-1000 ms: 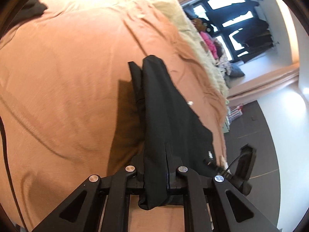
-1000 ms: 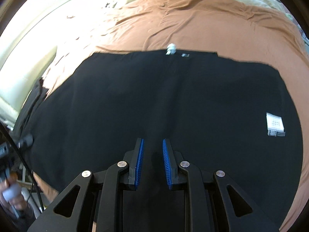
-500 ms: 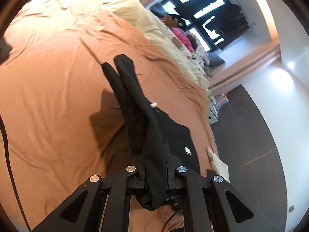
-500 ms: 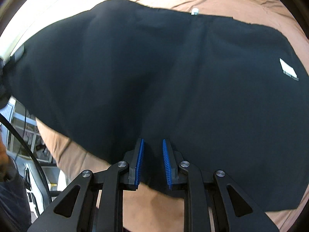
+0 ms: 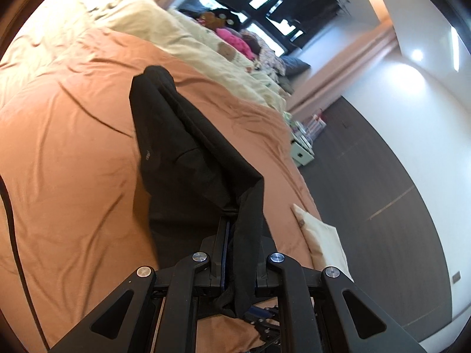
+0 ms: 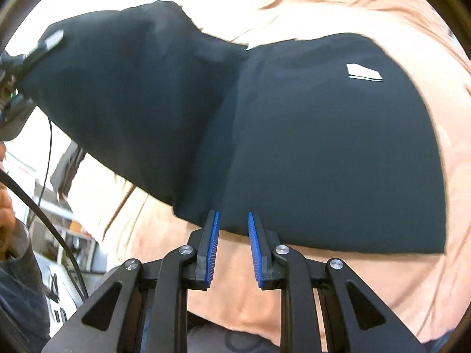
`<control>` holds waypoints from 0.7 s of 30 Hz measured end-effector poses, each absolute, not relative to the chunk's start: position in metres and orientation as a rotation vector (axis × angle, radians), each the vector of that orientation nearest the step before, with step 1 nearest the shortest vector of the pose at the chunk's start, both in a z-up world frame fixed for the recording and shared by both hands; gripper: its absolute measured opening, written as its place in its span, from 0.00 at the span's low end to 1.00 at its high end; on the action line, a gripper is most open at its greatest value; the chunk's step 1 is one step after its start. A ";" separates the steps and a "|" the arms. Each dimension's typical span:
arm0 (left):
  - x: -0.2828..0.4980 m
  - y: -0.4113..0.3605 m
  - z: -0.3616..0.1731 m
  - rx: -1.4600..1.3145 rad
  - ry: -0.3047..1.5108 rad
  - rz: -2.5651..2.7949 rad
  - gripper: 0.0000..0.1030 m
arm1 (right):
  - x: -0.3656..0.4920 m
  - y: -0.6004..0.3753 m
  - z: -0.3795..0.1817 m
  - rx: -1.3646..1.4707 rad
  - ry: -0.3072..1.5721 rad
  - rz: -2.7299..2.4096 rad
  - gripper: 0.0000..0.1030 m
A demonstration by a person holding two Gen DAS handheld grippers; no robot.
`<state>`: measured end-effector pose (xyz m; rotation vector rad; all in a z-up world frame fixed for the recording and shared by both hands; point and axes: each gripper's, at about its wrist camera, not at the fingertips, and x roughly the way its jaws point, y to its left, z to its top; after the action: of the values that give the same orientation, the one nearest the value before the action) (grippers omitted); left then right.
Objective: Fold large clothes
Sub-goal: 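Lift the folded edge with both grippers, fold it over again, and open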
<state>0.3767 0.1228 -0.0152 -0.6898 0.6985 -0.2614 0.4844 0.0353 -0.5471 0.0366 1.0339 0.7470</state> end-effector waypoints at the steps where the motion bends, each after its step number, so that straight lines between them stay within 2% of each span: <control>1: 0.380 0.117 -0.014 -0.684 0.702 -0.269 0.11 | 0.471 0.041 -0.553 0.058 1.025 0.733 0.18; 2: 0.384 0.108 -0.013 -0.674 0.710 -0.283 0.11 | 0.470 0.040 -0.561 0.078 1.017 0.719 0.20; 3: 0.387 0.103 -0.012 -0.669 0.714 -0.291 0.11 | 0.466 0.041 -0.569 0.096 1.007 0.706 0.31; 4: 0.390 0.095 -0.012 -0.661 0.720 -0.299 0.11 | 0.466 0.038 -0.576 0.110 0.998 0.694 0.49; 6: 0.397 0.079 -0.013 -0.641 0.735 -0.321 0.11 | 0.463 0.022 -0.592 0.150 0.974 0.677 0.70; 13: 0.428 0.024 -0.033 -0.599 0.827 -0.392 0.11 | 0.442 0.001 -0.668 0.302 0.941 0.616 0.70; 14: 0.434 0.010 -0.040 -0.585 0.860 -0.408 0.14 | 0.439 -0.003 -0.684 0.321 0.939 0.601 0.70; 16: 0.444 -0.012 -0.056 -0.571 0.914 -0.456 0.25 | 0.438 -0.005 -0.707 0.343 0.940 0.580 0.70; 18: 0.448 -0.024 -0.066 -0.581 0.952 -0.508 0.42 | 0.435 -0.007 -0.733 0.378 0.941 0.559 0.70; 19: 0.449 -0.027 -0.070 -0.594 0.964 -0.535 0.45 | 0.434 -0.008 -0.746 0.392 0.932 0.546 0.70; 21: 0.447 -0.028 -0.073 -0.599 0.975 -0.554 0.62 | 0.432 -0.002 -0.766 0.409 0.915 0.537 0.70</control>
<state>0.4471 -0.0279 -0.0725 -0.5995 0.9754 -0.5540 0.4319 -0.0018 -0.7663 0.4091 0.9146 0.5366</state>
